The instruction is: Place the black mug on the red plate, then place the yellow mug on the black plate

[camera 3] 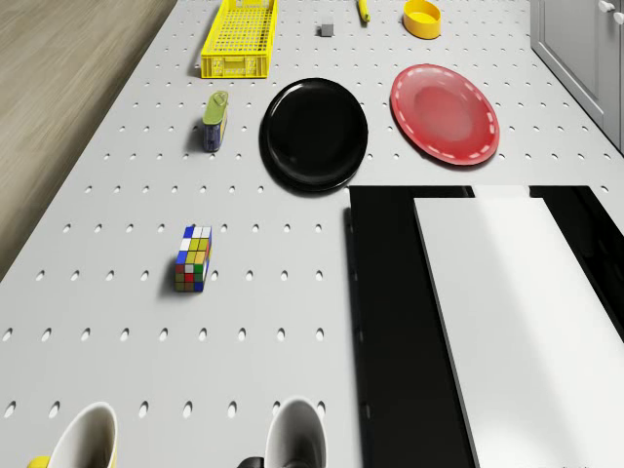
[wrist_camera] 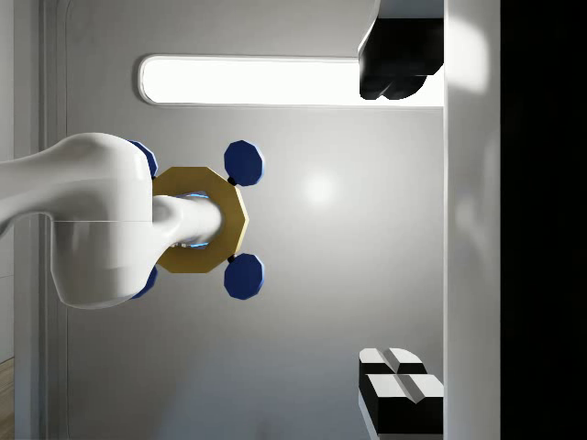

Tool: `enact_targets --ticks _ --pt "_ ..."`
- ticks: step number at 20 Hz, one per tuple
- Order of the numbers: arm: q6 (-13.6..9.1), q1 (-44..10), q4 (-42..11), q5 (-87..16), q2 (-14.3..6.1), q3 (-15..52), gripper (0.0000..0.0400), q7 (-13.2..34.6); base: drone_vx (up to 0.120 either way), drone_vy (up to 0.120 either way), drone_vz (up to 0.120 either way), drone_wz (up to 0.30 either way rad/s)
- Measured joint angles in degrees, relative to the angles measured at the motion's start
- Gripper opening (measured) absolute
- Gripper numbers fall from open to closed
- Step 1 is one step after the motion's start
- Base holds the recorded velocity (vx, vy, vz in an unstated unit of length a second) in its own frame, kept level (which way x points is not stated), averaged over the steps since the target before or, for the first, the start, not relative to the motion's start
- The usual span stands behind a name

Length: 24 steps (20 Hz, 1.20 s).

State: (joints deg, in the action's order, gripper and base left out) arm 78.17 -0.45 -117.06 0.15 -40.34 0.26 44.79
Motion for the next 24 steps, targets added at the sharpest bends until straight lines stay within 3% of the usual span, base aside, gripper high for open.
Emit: enact_targets --ticks 17,24 --pt "0.7 -0.15 -0.44 -0.36 -0.48 0.31 0.04 0.01 0.12 0.0 0.0 0.0" --pt "1.0 -0.37 -0.65 -1.28 -0.7 0.98 0.04 0.13 0.12 -0.091 0.0 0.0"
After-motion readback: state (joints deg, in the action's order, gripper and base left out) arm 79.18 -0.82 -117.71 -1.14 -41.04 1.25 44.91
